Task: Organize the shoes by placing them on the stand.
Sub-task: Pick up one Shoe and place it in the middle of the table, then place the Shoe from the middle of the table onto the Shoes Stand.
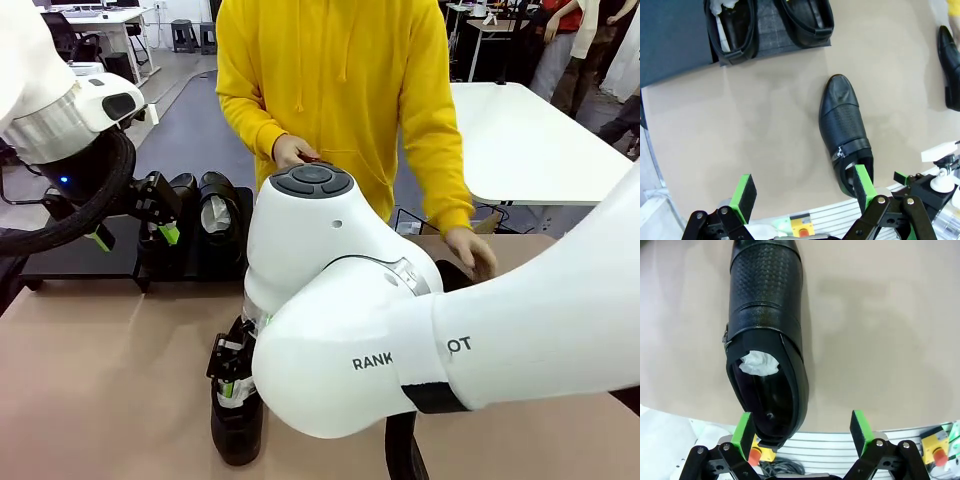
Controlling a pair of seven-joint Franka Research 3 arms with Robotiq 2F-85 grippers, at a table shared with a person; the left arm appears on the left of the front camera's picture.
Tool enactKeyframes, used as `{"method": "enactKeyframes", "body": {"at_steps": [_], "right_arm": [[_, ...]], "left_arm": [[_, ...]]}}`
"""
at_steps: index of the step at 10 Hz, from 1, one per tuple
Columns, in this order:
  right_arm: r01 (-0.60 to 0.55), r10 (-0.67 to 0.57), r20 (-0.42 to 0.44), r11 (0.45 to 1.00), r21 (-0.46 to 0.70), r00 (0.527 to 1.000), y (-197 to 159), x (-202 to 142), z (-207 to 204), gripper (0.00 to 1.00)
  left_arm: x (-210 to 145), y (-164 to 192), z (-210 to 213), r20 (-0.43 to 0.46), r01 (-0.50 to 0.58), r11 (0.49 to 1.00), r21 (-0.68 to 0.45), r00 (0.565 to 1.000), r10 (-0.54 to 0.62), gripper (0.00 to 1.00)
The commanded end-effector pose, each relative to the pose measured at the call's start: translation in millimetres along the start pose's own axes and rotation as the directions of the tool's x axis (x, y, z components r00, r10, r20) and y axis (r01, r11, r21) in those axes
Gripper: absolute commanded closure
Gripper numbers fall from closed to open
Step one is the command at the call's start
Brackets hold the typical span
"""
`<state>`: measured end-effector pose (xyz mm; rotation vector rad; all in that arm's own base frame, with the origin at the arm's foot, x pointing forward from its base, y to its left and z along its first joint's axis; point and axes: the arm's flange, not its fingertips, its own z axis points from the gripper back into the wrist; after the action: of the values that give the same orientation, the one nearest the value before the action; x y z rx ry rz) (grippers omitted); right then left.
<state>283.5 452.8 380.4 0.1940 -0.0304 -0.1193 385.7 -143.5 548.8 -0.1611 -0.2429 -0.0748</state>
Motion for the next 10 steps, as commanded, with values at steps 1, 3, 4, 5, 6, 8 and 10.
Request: {"method": "enactKeyframes", "body": {"at_steps": [1, 3, 4, 5, 6, 8, 10], "right_arm": [[-0.003, 0.002, 0.013, 1.000, 0.009, 1.000, 4.7, 1.9, -0.1, 0.00], [-0.003, 0.002, 0.013, 1.000, 0.009, 1.000, 4.7, 1.9, -0.1, 0.00], [-0.003, 0.002, 0.013, 1.000, 0.009, 1.000, 4.7, 1.9, -0.1, 0.00], [-0.003, 0.002, 0.013, 1.000, 0.009, 1.000, 4.7, 1.9, -0.1, 0.00], [-0.003, 0.002, 0.013, 1.000, 0.009, 1.000, 4.7, 1.9, -0.1, 0.00], [-0.003, 0.002, 0.013, 1.000, 0.009, 1.000, 4.7, 1.9, -0.1, 0.00], [0.000, 0.000, 0.000, 1.000, 0.002, 1.000, 0.3, 0.0, -0.6, 0.00]], "left_arm": [[1.4, 0.5, 2.1, 0.008, -0.005, 1.000, 0.001, 1.000, 0.005, 0.00], [1.4, 0.5, 2.1, 0.008, -0.005, 1.000, 0.001, 1.000, 0.005, 0.00], [1.4, 0.5, 2.1, 0.008, -0.005, 1.000, 0.001, 1.000, 0.005, 0.00], [1.4, 0.5, 2.1, 0.008, -0.005, 1.000, 0.001, 1.000, 0.005, 0.00], [1.4, 0.5, 2.1, 0.008, -0.005, 1.000, 0.001, 1.000, 0.005, 0.00], [1.4, 0.5, 2.1, 0.008, -0.005, 1.000, 0.001, 1.000, 0.005, 0.00], [1.4, 0.5, 2.1, 0.008, -0.005, 1.000, 0.001, 1.000, 0.005, 0.00]]}}
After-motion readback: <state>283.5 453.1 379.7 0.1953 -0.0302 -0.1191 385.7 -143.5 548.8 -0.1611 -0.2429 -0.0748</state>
